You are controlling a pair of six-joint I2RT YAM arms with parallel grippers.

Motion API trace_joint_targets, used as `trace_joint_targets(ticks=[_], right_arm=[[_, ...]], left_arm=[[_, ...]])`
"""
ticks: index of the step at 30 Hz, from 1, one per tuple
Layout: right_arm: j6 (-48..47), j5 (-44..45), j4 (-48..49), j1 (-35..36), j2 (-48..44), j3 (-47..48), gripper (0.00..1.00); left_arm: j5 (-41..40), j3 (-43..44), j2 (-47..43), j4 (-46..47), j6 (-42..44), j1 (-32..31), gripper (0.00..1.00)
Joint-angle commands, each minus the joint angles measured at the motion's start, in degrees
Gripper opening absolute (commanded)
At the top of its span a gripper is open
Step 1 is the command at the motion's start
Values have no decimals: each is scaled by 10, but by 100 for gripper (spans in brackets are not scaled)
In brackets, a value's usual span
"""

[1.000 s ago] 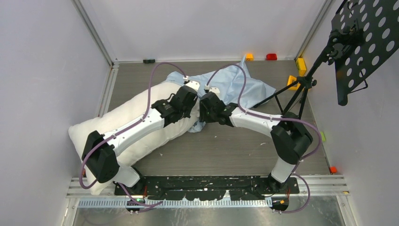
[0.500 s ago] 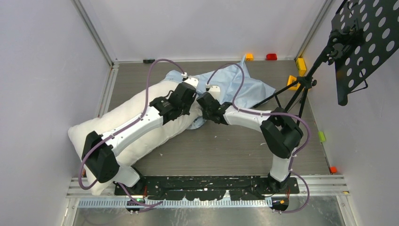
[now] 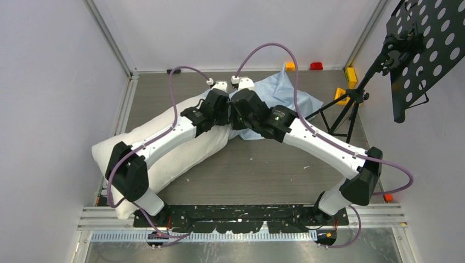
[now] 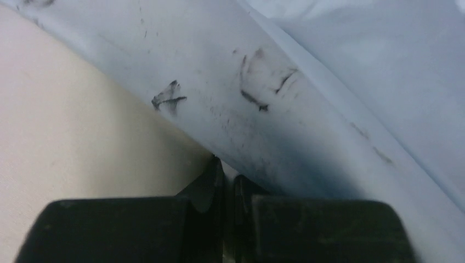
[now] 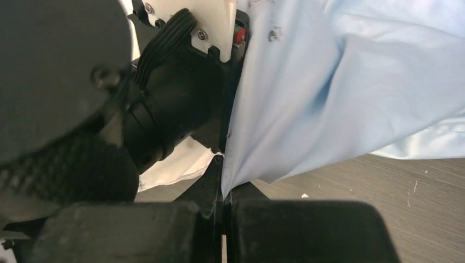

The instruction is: Put the pillow into the pillowcase

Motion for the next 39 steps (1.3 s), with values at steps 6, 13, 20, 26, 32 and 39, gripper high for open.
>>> trace_joint_targets(ticks=[6, 13, 20, 26, 32, 39], right_arm=[[35, -192, 3, -88, -2, 11, 0], [55, -234, 29, -129, -17, -53, 4], [30, -240, 7, -129, -30, -26, 39], [4, -236, -18, -128, 2, 52, 49], [-39, -183, -41, -128, 66, 136, 55], [-93, -135, -72, -127, 200, 259, 60]], left_arm=[[106, -110, 45, 146, -184, 4, 0], [124, -144, -92, 85, -201, 5, 38], [93, -141, -200, -35, -197, 5, 43], [45, -105, -256, -121, -165, 6, 43], [-22, -20, -262, -226, -116, 50, 60], [19, -29, -226, -220, -94, 140, 86]])
